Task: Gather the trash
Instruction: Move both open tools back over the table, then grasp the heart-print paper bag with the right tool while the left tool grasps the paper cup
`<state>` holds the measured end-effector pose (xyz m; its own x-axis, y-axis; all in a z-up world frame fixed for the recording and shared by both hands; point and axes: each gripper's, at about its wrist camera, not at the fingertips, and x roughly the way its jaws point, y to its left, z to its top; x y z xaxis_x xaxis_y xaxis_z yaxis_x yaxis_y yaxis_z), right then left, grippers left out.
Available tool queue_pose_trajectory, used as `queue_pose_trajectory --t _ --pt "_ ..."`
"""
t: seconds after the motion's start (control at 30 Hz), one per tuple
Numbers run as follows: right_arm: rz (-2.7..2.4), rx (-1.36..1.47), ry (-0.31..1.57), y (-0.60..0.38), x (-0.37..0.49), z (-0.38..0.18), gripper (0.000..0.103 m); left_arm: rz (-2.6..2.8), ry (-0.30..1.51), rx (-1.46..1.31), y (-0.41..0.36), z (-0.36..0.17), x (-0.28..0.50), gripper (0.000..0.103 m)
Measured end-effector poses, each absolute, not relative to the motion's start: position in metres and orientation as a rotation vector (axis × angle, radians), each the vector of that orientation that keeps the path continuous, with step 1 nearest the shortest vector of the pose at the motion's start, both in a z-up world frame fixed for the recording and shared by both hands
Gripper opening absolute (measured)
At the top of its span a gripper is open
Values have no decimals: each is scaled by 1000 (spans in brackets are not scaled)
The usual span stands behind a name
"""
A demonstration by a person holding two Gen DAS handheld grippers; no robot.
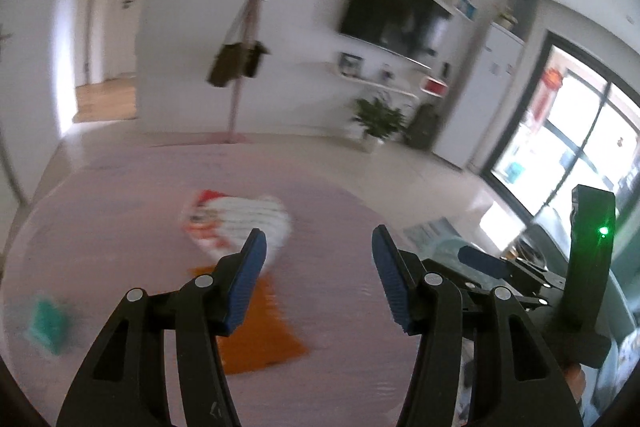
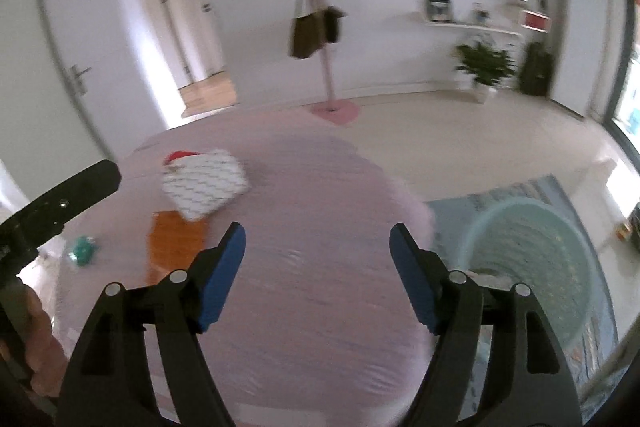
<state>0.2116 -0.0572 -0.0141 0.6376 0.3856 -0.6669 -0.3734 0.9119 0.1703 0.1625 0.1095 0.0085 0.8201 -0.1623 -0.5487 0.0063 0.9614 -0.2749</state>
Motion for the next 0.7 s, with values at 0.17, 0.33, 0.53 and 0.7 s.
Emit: queue_pose_trajectory --t 0.17,0.33,0.53,0.7 --pt "514 15 801 -1 226 -19 83 5 606 -332 170 4 153 54" --pt "559 80 887 37 255 -37 83 61 635 -377 210 -5 167 54" --pt "516 86 943 63 285 -53 83 76 662 -416 227 -20 183 54" --pt "510 62 991 70 298 -69 75 77 689 -447 234 -26 203 54"
